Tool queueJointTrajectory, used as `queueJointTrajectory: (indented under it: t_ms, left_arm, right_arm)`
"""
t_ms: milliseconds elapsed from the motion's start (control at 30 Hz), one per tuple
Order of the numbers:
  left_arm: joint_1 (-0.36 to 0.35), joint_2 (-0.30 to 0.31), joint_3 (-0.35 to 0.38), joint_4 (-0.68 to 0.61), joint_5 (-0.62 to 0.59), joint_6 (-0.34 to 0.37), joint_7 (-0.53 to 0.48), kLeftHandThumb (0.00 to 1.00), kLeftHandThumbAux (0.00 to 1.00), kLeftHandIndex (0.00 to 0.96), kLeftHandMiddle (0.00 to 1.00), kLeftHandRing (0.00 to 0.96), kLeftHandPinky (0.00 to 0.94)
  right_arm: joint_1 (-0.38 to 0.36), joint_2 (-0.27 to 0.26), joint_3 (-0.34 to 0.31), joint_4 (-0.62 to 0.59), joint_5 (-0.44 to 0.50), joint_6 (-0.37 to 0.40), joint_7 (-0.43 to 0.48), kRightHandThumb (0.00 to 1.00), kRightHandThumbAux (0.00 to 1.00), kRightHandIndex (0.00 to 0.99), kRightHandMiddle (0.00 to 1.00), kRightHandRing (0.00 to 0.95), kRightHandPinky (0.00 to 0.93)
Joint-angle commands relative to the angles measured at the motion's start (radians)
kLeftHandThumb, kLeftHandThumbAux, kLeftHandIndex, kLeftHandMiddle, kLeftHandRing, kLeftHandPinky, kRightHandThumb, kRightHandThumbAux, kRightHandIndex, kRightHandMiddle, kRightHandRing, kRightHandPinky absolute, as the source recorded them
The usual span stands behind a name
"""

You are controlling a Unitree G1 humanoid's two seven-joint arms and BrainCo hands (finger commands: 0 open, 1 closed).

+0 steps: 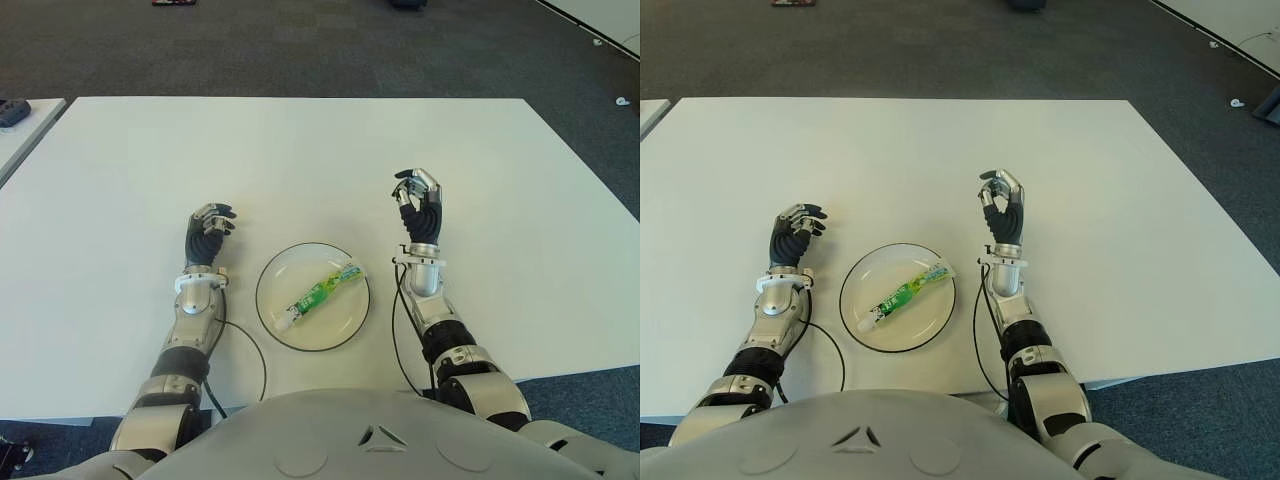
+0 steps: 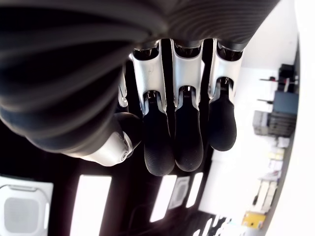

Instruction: Put the toothpaste on the table into the plate.

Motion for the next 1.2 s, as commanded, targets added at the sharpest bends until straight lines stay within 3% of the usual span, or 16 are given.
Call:
queueJointTrajectory:
  t_ms: [33,333,867,1200]
  left_arm:
    - [0.007,-0.002,0.000,0.040,-0.003,0.009,-0.012,0.833,0.680,0.416,0.476,0.563,0.530]
    - [0.003,-0.007,-0.001,0.040,-0.013,0.006,-0.022,0.834,0.680,0.419,0.474,0.568,0.547]
    - [0.010,-0.011,-0.003,0.023,-0.003,0.014,-0.007,0.833,0.679,0.421,0.473,0.557,0.524]
    - [0.017,-0.011,-0.003,0.005,0.004,0.025,0.004,0.832,0.680,0.414,0.476,0.560,0.530]
  right_arm:
    - [-0.003,0.014,-0.019,0.024,0.003,0.010,-0.020,0.701,0.731,0.432,0.664,0.664,0.668]
    - [0.064,0.015,0.000,0.098,-0.068,0.064,-0.095,0.700,0.732,0.432,0.680,0.693,0.694]
    - [0.071,0.021,-0.026,0.139,0.001,0.105,-0.050,0.699,0.729,0.432,0.616,0.619,0.597]
    - [0.067,0.023,-0.028,0.128,0.005,0.123,-0.046,0.700,0.728,0.432,0.588,0.595,0.601]
